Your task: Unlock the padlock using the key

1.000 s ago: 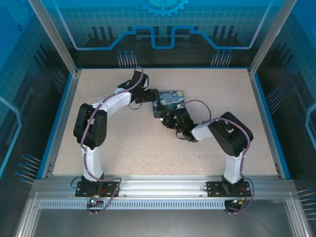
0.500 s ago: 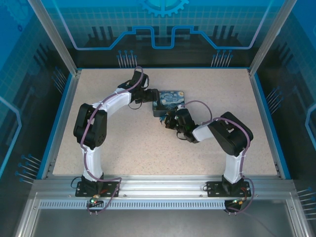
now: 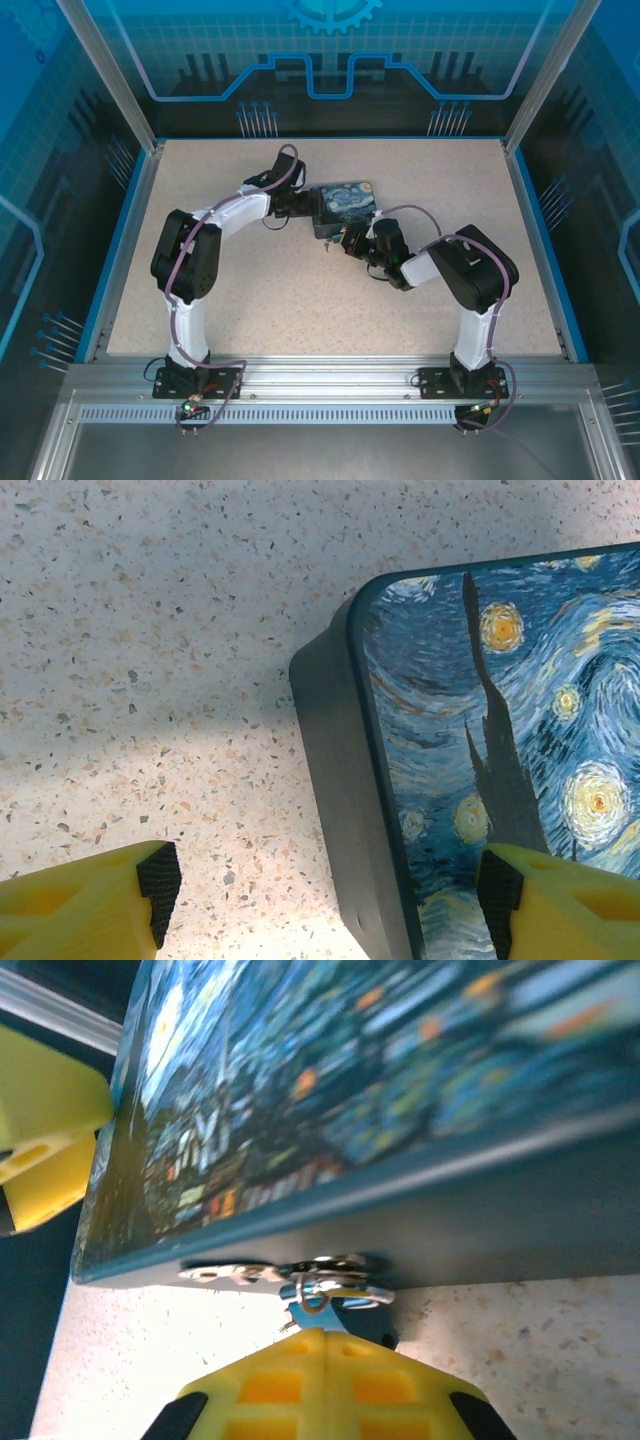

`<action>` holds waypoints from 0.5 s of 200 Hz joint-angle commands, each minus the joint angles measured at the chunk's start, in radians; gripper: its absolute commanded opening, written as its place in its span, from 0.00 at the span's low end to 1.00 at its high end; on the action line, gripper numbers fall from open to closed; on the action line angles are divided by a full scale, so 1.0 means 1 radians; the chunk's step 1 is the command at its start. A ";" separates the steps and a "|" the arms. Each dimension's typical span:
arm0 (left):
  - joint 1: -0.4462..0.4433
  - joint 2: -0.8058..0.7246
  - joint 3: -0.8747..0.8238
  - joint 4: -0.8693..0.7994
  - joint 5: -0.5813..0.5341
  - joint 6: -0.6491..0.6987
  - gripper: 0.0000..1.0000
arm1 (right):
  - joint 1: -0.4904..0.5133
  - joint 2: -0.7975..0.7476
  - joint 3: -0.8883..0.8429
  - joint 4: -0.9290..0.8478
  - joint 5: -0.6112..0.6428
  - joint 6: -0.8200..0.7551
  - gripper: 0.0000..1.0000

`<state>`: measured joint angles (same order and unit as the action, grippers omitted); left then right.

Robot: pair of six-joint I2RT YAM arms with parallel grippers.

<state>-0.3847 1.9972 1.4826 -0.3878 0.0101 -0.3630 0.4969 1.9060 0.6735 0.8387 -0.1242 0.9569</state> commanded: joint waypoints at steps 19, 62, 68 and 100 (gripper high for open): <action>-0.004 0.023 -0.019 -0.008 -0.028 0.016 0.80 | -0.030 0.022 -0.045 0.000 -0.046 0.072 0.00; -0.005 0.022 -0.016 -0.005 -0.021 0.009 0.80 | -0.052 -0.027 -0.096 -0.010 -0.033 0.035 0.29; -0.005 0.022 -0.016 -0.004 -0.019 0.008 0.80 | -0.052 -0.028 -0.094 -0.012 -0.037 0.027 0.38; -0.006 0.022 -0.017 -0.003 -0.010 0.001 0.80 | -0.043 -0.022 -0.066 -0.027 -0.044 -0.002 0.56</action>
<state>-0.3847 1.9972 1.4826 -0.3862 0.0063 -0.3637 0.4618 1.8717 0.6060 0.8860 -0.1925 0.9886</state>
